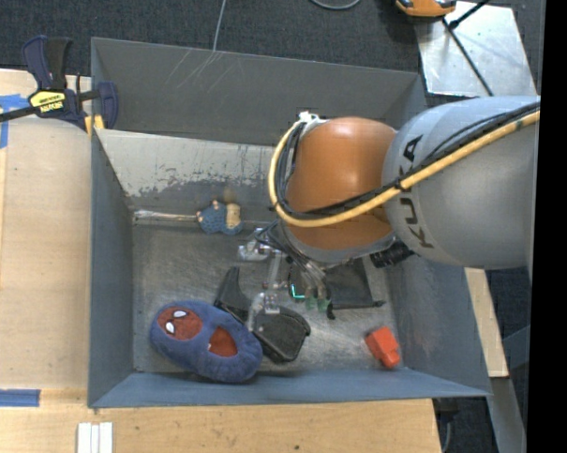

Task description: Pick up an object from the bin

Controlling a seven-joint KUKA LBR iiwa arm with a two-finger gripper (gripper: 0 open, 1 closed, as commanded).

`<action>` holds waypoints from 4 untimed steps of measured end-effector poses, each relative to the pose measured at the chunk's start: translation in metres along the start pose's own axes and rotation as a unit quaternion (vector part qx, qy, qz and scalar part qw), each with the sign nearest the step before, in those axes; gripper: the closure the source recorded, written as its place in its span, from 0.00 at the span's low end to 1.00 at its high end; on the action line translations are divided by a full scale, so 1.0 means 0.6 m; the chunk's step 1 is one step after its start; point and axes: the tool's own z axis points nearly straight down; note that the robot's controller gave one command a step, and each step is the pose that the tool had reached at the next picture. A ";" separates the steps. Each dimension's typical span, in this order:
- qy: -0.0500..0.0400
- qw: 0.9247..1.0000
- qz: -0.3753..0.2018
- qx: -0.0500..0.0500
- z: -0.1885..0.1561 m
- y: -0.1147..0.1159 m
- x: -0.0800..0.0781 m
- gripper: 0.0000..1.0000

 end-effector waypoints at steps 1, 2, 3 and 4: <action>-0.016 0.991 0.133 -0.003 0.161 -0.022 0.038 0.00; 0.003 0.966 0.258 -0.001 0.165 -0.015 0.004 0.00; 0.001 0.967 0.256 -0.001 0.161 -0.014 0.005 0.00; 0.001 0.967 0.255 -0.001 0.159 -0.014 0.005 0.00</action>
Offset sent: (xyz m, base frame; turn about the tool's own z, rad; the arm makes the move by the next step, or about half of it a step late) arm -0.0324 -0.0115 -0.1039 0.2624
